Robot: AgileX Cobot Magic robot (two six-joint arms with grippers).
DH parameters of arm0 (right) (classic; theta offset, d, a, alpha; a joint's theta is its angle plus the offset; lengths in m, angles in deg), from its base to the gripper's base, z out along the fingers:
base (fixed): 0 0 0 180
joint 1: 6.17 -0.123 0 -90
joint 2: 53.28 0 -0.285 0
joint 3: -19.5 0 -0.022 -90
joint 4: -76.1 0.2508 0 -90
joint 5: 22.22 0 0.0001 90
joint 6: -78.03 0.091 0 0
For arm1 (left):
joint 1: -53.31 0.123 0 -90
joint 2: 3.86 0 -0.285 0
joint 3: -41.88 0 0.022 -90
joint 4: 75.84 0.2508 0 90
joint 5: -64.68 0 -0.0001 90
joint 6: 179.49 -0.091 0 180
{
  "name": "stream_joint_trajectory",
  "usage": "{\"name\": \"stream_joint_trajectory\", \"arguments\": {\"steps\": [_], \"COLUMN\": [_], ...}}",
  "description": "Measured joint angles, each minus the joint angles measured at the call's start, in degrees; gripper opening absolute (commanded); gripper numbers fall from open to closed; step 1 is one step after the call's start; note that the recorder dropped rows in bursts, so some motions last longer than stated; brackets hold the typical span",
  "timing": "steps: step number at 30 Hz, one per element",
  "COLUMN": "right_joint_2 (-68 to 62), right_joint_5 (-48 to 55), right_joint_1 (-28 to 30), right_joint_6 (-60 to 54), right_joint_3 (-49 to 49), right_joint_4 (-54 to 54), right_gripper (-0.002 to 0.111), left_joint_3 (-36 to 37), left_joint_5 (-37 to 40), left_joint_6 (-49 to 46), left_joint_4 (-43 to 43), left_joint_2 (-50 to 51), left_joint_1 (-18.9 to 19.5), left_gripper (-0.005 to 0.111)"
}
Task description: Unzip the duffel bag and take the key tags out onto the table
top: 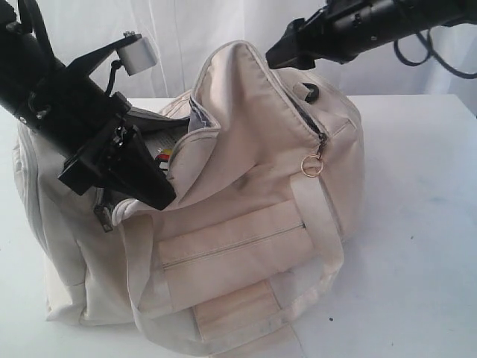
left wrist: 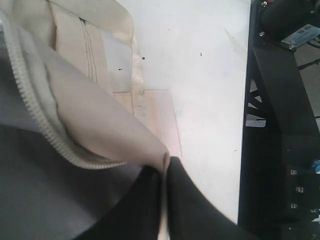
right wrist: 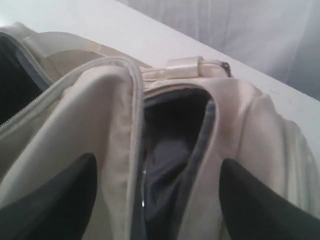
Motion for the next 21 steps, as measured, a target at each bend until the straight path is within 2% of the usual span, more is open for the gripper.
{"name": "stream_joint_trajectory", "arguments": {"steps": [8, 10, 15, 16, 17, 21], "right_joint_2": [-9.06, -10.41, -11.26, -11.26, -10.98, -8.26], "right_joint_5": [1.67, 3.26, 8.0, 8.88, 9.95, 15.99], "right_joint_1": [-2.31, -2.43, -3.16, -3.3, -3.3, -3.2], "right_joint_6": [-0.93, -0.93, -1.5, -1.49, -1.49, -1.49], "right_joint_3": [9.9, 10.72, 10.96, 10.96, 10.96, 11.08], "right_joint_4": [0.0, 0.0, -0.1, -0.1, -0.1, -0.63], "right_gripper": [0.063, 0.054, 0.009, 0.004, 0.0, 0.0], "left_joint_3": [0.0, 0.0, 0.0, 0.0, 0.0, 0.0], "left_joint_5": [0.0, 0.0, 0.0, 0.0, 0.0, 0.0], "left_joint_6": [-0.27, -0.63, -0.73, -0.72, -0.72, -0.84], "left_joint_4": [0.0, 0.0, 0.0, 0.0, 0.0, 0.0], "left_joint_2": [0.0, 0.0, 0.0, 0.0, 0.0, 0.0], "left_joint_1": [0.0, 0.0, 0.0, 0.0, 0.0, 0.0], "left_gripper": [0.0, 0.0, 0.0, 0.0, 0.0, 0.0]}}
